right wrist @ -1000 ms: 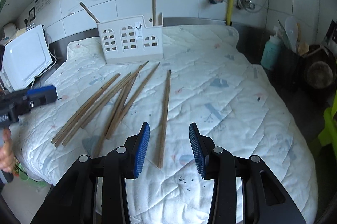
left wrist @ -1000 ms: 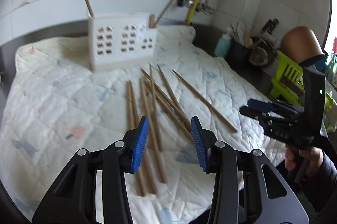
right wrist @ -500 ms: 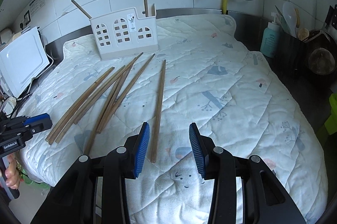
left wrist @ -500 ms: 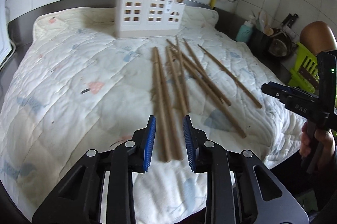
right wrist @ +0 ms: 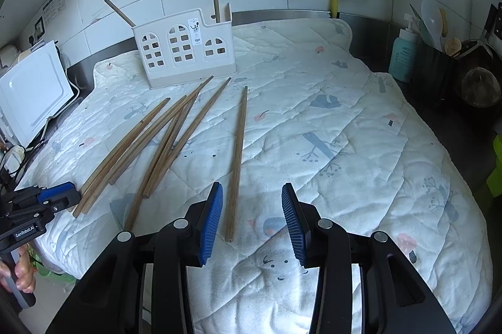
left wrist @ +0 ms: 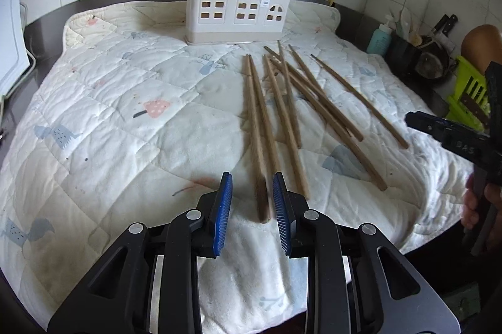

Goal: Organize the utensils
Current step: 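Lower both tools back to the chopsticks and grasp one each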

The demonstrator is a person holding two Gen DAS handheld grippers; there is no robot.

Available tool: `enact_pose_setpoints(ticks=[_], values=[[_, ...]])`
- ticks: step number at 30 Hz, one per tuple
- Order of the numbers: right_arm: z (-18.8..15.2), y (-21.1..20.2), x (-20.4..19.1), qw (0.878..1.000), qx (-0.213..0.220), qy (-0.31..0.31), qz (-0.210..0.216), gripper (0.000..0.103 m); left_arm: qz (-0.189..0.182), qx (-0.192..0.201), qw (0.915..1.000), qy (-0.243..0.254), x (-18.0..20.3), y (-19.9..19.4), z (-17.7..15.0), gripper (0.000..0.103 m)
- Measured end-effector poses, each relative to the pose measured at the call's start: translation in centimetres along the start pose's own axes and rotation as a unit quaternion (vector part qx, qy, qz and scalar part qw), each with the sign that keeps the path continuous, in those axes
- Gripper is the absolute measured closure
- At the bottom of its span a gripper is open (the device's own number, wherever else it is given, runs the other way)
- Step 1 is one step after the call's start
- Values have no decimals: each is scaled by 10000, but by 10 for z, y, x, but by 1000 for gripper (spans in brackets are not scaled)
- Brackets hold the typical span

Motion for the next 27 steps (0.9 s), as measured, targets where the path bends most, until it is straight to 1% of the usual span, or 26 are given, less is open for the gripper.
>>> enact_pose_setpoints(ticks=[4, 12, 15, 17, 21, 23, 27], values=[[0, 1, 2, 10000, -1, 34, -9, 65, 123, 18, 9999, -81, -4, 5, 2, 83], [-5, 12, 5, 9998, -95, 174, 72, 68, 143, 91, 9998, -106, 2, 9, 2, 84], [-6, 15, 3, 9998, -133, 162, 73, 73, 234, 115, 9996, -42, 4, 10, 3, 92], [-7, 17, 3, 9997, -144, 191, 105, 74, 215, 119, 9997, -70, 6, 10, 2, 94], [-5, 22, 2, 9996, -141, 190, 130, 75, 172, 108, 9998, 39, 10, 11, 0, 94], [-2, 25, 1, 9996, -140, 186, 176, 78, 106, 85, 9999, -39, 8, 11, 1, 94], [1, 29, -6, 9995, -116, 155, 231, 78, -20, 33, 9998, -177, 5, 12, 2, 94]])
Point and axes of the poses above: each gripper's, at about its wrist camera, not at the fingertips, and y roughly the way its jaws point, x to its right, z to its top, the point moved 4 cm from there along y, roughly the way its jaws point, and after that the axes turned 11 degrees about -y, right-handed, at the moved point
